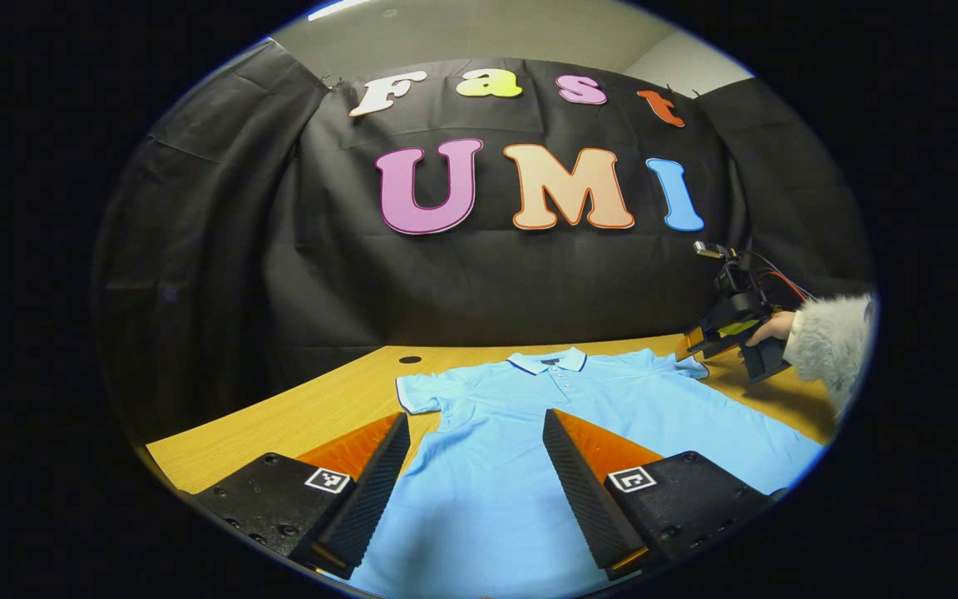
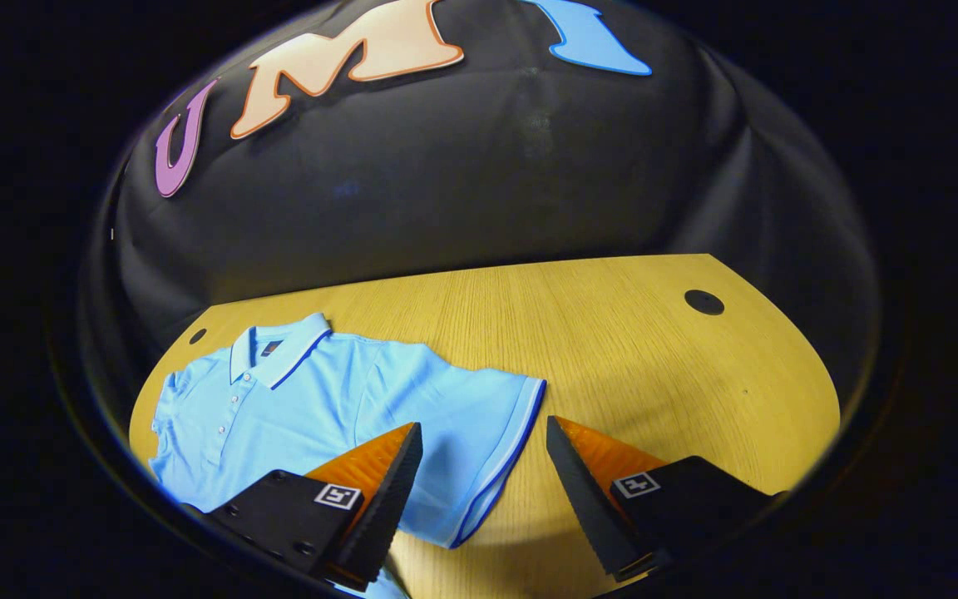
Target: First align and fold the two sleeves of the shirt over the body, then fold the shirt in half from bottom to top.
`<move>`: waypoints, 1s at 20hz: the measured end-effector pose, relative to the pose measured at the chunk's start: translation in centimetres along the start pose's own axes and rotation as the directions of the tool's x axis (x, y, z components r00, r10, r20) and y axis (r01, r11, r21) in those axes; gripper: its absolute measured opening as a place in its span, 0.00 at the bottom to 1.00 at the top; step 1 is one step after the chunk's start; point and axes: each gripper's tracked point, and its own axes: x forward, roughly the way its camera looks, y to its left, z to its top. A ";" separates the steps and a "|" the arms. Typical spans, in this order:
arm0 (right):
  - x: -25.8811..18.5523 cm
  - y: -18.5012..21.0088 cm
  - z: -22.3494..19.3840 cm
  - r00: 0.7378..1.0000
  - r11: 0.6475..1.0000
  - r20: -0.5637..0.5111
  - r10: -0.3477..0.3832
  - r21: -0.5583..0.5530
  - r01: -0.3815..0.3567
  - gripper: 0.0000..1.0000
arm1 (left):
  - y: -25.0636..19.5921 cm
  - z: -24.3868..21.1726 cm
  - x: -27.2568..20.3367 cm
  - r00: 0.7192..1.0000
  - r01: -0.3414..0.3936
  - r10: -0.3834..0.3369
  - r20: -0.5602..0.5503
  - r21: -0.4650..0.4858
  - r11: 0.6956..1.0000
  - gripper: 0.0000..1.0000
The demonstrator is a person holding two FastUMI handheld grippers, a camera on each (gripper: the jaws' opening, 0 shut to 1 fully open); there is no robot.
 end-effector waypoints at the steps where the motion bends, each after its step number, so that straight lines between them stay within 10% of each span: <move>1: 0.1 0.1 -0.1 1.000 1.000 -0.002 0.006 0.002 -0.006 0.87 | 0.0 0.0 0.0 1.000 0.000 0.000 -0.003 0.001 1.000 0.96; 7: 0.6 0.4 -0.8 1.000 1.000 -0.016 0.009 0.003 -0.009 0.75 | 0.0 0.0 0.0 1.000 0.001 -0.001 -0.005 0.001 1.000 0.96; 13: 0.9 0.0 -0.9 1.000 0.997 0.009 0.005 -0.076 -0.004 0.36 | 0.0 0.0 0.0 1.000 0.000 0.000 -0.006 0.001 1.000 0.96; 14: 0.9 0.0 -0.8 1.000 0.996 0.014 0.000 -0.088 0.001 0.18 | 0.0 -0.1 0.0 1.000 -0.001 0.001 -0.006 0.001 1.000 0.96; 20: -0.1 0.6 0.0 0.998 0.990 0.043 -0.035 -0.132 0.040 0.07 | 0.0 -0.1 0.0 1.000 -0.001 0.001 -0.005 0.001 1.000 0.96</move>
